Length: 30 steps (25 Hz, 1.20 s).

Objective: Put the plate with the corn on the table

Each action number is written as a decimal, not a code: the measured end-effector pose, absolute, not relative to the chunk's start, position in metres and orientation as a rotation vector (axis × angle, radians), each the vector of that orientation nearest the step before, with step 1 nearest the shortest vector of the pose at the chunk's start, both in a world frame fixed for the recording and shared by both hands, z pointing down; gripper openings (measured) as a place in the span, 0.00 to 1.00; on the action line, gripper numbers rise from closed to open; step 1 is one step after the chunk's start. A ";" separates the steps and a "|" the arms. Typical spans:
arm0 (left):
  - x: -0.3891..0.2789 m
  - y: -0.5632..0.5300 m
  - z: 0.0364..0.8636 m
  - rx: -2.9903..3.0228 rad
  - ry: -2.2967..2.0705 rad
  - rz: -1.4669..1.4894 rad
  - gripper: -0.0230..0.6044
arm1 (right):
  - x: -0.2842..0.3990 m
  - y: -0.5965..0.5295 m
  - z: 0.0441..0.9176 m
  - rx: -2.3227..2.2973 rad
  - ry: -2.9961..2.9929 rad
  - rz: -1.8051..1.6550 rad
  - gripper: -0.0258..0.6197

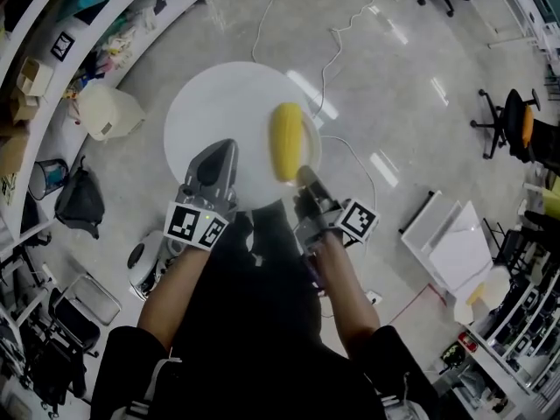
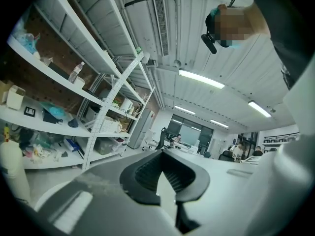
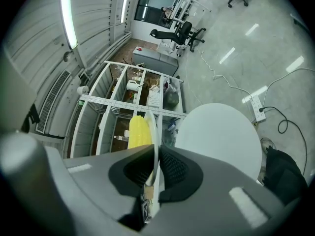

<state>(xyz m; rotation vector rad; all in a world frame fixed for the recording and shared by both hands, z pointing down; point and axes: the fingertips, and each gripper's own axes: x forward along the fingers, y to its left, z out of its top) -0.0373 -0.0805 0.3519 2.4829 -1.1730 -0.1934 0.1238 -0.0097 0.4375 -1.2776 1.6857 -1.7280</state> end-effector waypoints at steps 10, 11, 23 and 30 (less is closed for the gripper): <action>-0.033 -0.104 0.384 2.466 -1.189 -0.163 0.04 | 0.129 -0.034 0.466 -1.244 1.676 -1.757 0.10; -0.033 -0.106 0.388 2.463 -1.190 -0.159 0.04 | 0.129 -0.036 0.470 -1.241 1.676 -1.761 0.10; -0.026 -0.121 0.429 2.426 -1.189 -0.126 0.04 | 0.134 -0.055 0.509 -1.229 1.687 -1.789 0.10; -0.016 -0.129 0.451 2.401 -1.197 -0.136 0.04 | 0.136 -0.064 0.534 -1.215 1.686 -1.812 0.10</action>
